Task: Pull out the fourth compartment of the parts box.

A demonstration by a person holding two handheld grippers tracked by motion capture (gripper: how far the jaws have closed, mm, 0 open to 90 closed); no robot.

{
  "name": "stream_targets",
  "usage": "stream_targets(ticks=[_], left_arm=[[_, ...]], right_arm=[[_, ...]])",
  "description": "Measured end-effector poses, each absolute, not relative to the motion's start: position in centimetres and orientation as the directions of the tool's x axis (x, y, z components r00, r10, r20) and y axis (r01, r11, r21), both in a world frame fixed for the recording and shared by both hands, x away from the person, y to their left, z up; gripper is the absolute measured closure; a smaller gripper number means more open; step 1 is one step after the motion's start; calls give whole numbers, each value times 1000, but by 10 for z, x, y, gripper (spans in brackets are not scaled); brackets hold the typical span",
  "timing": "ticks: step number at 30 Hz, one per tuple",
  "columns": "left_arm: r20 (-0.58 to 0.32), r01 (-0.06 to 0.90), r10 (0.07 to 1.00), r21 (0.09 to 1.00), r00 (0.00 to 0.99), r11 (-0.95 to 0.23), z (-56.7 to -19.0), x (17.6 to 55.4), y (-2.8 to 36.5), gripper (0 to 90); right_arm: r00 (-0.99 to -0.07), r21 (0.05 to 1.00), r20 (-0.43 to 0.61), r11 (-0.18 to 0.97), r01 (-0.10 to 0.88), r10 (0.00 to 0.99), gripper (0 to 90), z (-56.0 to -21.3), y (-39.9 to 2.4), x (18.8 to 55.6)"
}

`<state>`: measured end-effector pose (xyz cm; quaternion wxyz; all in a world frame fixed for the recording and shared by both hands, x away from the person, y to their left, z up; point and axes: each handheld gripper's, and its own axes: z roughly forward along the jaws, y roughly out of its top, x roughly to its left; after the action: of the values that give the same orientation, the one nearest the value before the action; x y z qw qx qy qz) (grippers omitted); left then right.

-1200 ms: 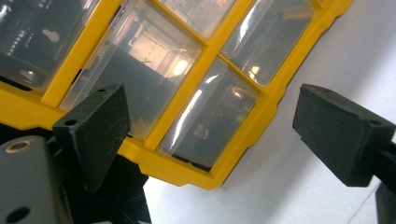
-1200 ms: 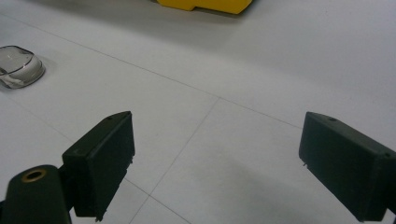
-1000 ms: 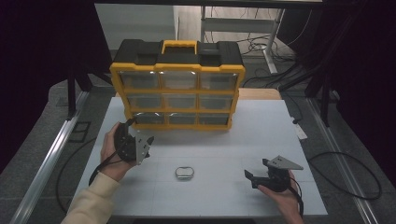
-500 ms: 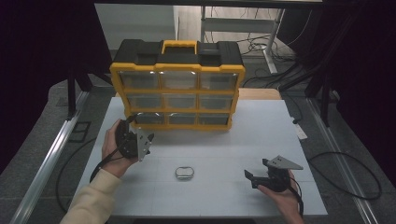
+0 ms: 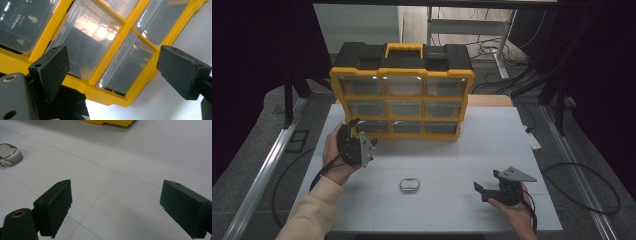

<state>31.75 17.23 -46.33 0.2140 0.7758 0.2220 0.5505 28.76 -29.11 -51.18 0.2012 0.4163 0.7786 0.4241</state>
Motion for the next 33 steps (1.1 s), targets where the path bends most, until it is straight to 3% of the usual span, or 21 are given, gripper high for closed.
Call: stream_targets(ticks=[33], left_arm=[[776, 128, 581, 568, 248, -813, -454, 343, 173, 117]], right_arm=[[-569, 824, 40, 294, 483, 821, 113, -513, -291, 288]])
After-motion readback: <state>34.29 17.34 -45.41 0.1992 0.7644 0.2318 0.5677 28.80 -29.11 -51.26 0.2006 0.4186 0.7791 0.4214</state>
